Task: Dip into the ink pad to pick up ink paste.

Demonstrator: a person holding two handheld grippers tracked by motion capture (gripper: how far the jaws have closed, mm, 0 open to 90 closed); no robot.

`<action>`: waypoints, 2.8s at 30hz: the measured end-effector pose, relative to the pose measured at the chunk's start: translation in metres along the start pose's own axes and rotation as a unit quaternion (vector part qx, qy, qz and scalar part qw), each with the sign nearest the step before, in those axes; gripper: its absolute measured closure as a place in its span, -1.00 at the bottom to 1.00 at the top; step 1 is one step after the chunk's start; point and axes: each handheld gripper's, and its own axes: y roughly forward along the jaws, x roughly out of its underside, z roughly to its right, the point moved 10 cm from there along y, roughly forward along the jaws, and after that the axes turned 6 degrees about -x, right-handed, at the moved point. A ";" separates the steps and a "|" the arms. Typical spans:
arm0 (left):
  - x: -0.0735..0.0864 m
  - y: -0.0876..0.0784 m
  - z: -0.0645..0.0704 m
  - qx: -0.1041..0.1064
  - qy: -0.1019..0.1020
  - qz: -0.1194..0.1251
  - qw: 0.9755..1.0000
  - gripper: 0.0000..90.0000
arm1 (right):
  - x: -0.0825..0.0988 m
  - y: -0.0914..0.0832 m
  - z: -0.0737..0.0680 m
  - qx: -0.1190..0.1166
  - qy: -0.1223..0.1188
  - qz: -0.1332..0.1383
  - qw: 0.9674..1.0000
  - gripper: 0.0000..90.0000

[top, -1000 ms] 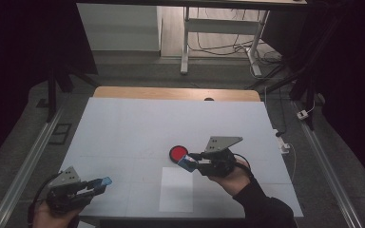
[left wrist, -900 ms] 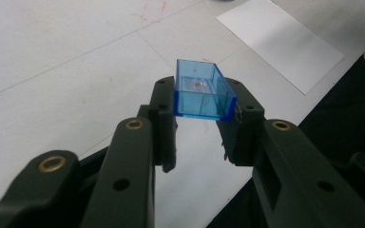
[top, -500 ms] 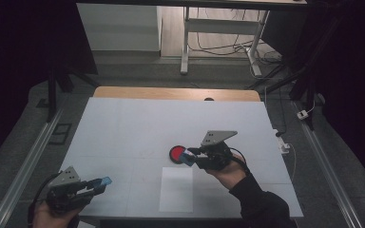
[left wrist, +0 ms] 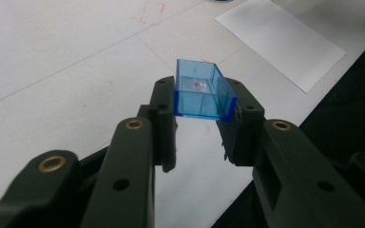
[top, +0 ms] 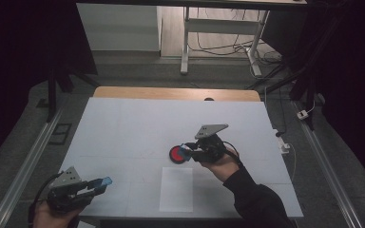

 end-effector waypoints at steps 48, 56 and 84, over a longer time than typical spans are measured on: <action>0.000 0.000 0.000 0.007 -0.005 0.000 1.000 0.52 | 0.016 0.062 0.044 0.017 0.031 -0.085 0.996 0.56; 0.000 0.000 0.000 0.006 -0.005 -0.001 1.000 0.52 | 0.015 0.064 0.043 0.019 0.036 -0.093 0.995 0.57; 0.001 0.001 0.000 0.009 -0.005 -0.003 1.000 0.52 | 0.017 0.065 0.044 0.015 0.043 -0.071 0.996 0.57</action>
